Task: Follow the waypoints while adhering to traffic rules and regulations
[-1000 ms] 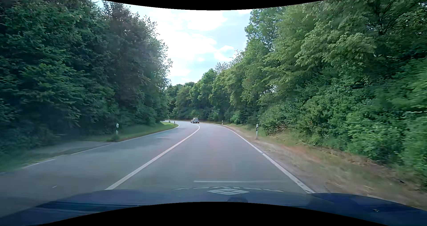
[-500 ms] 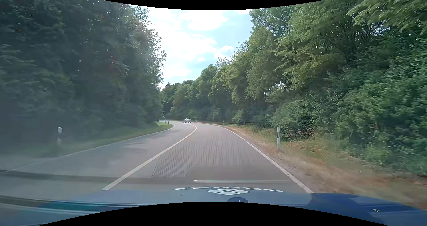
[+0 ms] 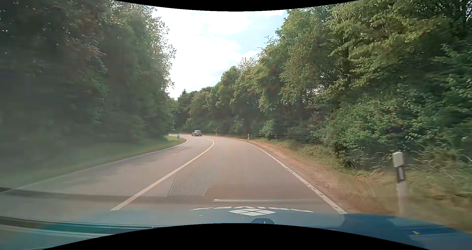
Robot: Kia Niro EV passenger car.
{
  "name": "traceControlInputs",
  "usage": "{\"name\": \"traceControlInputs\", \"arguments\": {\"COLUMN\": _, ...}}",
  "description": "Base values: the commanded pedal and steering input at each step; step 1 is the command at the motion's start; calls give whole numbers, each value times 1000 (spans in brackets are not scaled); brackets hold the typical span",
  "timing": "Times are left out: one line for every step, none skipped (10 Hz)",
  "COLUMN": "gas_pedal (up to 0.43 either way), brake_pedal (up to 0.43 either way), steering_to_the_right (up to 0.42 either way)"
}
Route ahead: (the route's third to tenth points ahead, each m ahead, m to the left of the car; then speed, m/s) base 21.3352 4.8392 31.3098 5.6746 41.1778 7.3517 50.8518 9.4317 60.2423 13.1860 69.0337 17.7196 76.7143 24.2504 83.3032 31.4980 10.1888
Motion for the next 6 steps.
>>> {"name": "traceControlInputs", "arguments": {"gas_pedal": 169, "brake_pedal": 0, "steering_to_the_right": -9}}
{"name": "traceControlInputs", "arguments": {"gas_pedal": 169, "brake_pedal": 0, "steering_to_the_right": -9}}
{"name": "traceControlInputs", "arguments": {"gas_pedal": 169, "brake_pedal": 0, "steering_to_the_right": -9}}
{"name": "traceControlInputs", "arguments": {"gas_pedal": 169, "brake_pedal": 0, "steering_to_the_right": -9}}
{"name": "traceControlInputs", "arguments": {"gas_pedal": 157, "brake_pedal": 0, "steering_to_the_right": -9}}
{"name": "traceControlInputs", "arguments": {"gas_pedal": 157, "brake_pedal": 0, "steering_to_the_right": -9}}
